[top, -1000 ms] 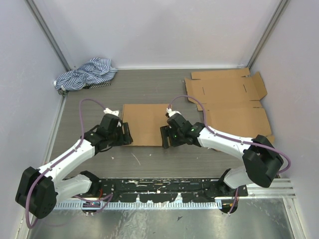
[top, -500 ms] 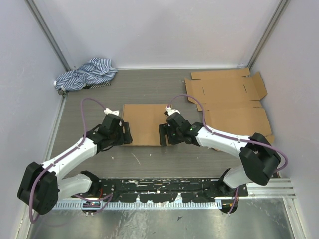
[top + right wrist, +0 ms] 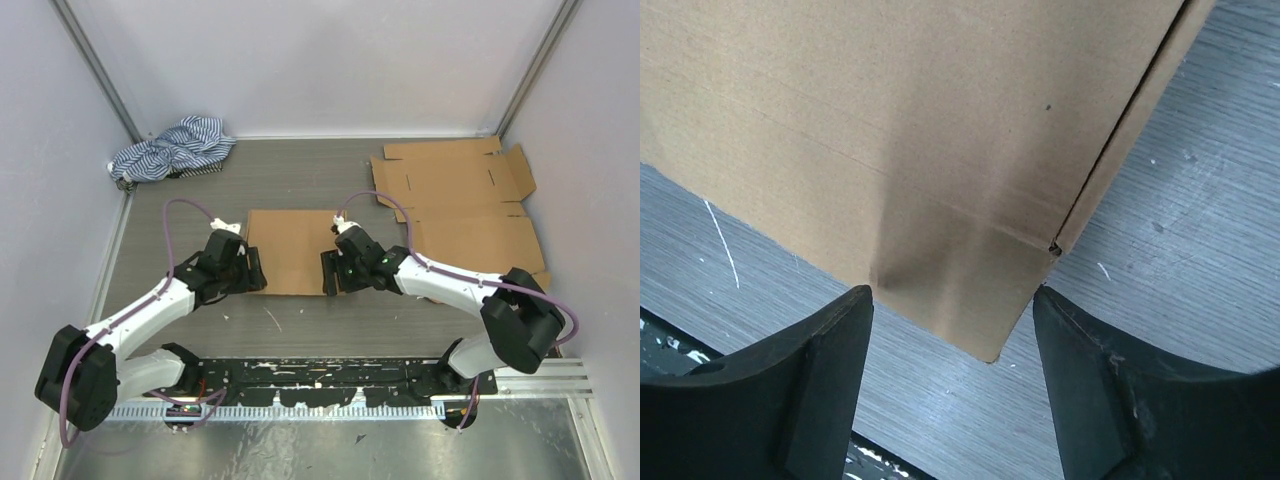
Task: Fold the paper box
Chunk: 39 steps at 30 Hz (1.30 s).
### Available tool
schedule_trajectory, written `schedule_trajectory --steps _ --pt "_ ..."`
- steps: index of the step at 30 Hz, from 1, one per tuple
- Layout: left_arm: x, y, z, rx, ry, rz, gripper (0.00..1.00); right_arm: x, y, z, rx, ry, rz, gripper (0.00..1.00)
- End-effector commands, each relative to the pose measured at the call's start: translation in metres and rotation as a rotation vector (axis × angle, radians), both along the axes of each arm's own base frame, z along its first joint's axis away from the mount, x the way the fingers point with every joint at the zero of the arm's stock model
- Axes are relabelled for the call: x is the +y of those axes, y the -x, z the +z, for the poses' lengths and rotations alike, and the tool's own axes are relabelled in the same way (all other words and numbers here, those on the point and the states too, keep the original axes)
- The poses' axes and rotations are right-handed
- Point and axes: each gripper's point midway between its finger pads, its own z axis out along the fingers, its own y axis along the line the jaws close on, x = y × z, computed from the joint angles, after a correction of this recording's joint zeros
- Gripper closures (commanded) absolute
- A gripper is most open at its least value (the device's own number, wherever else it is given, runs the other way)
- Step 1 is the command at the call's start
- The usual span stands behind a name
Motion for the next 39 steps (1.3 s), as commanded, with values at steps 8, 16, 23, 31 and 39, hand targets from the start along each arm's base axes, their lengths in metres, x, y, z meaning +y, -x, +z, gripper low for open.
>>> schedule_trajectory --steps 8,16,23,31,39 --pt "-0.010 0.013 0.034 -0.008 0.089 -0.036 0.33 0.012 -0.001 0.044 -0.066 -0.106 0.017 0.32" --pt "-0.011 0.010 0.028 0.003 0.078 -0.040 0.33 0.007 -0.003 0.039 -0.078 -0.072 0.014 0.32" --pt "-0.005 0.007 0.011 0.031 0.017 -0.031 0.34 0.004 -0.007 0.020 -0.070 -0.029 0.005 0.33" --pt "-0.006 0.004 -0.001 0.047 0.003 -0.027 0.34 0.003 -0.009 0.005 -0.065 0.001 0.002 0.34" --pt "-0.001 0.002 -0.011 0.065 -0.035 -0.015 0.34 -0.002 -0.013 -0.011 -0.060 0.051 -0.015 0.35"
